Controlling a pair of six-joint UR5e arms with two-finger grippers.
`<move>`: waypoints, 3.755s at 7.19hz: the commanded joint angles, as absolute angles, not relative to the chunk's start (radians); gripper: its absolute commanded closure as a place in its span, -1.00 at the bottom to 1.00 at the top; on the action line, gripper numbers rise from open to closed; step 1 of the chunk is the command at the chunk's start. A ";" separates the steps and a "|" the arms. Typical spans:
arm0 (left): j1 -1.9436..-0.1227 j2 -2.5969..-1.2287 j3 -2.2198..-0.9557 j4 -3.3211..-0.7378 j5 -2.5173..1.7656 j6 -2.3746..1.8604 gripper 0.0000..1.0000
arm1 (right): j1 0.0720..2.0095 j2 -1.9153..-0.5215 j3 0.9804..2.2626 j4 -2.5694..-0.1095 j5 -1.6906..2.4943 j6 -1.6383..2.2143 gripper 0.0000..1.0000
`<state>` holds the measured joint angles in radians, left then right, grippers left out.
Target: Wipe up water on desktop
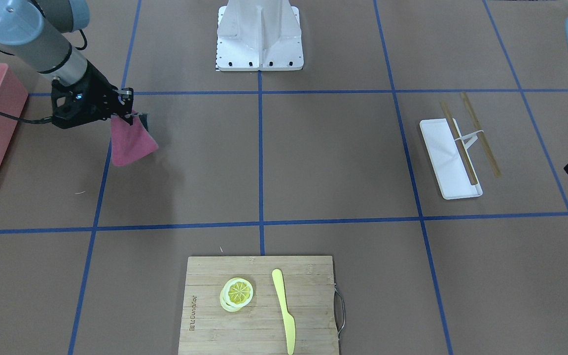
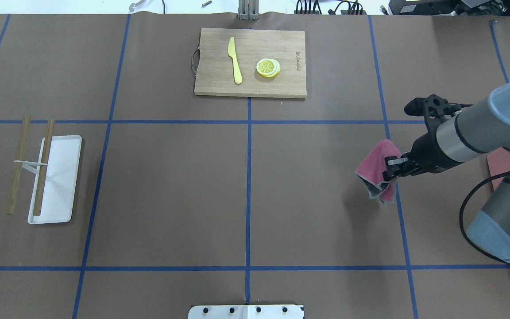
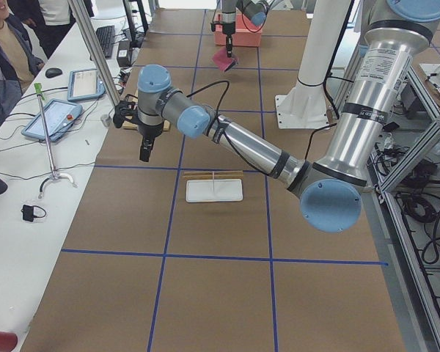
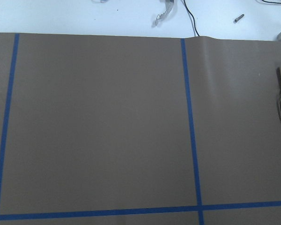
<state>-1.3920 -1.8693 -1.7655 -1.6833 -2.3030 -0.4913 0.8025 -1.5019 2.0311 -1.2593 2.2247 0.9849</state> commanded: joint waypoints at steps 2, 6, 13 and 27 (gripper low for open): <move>-1.445 -1.804 -1.761 -1.683 -2.301 -0.356 -0.94 | 1.102 -1.760 2.042 -1.259 2.308 0.571 1.00; -1.443 -1.778 -1.760 -1.684 -2.303 -0.356 -0.95 | 1.483 -1.994 2.014 -1.410 2.378 -0.060 1.00; -1.443 -1.692 -1.778 -1.687 -2.313 -0.318 -0.95 | 1.483 -1.949 1.924 -1.529 2.373 -0.199 -1.00; -1.488 -1.341 -1.827 -1.745 -2.438 -0.041 -0.95 | 1.508 -1.861 1.861 -1.525 2.336 -0.196 -1.00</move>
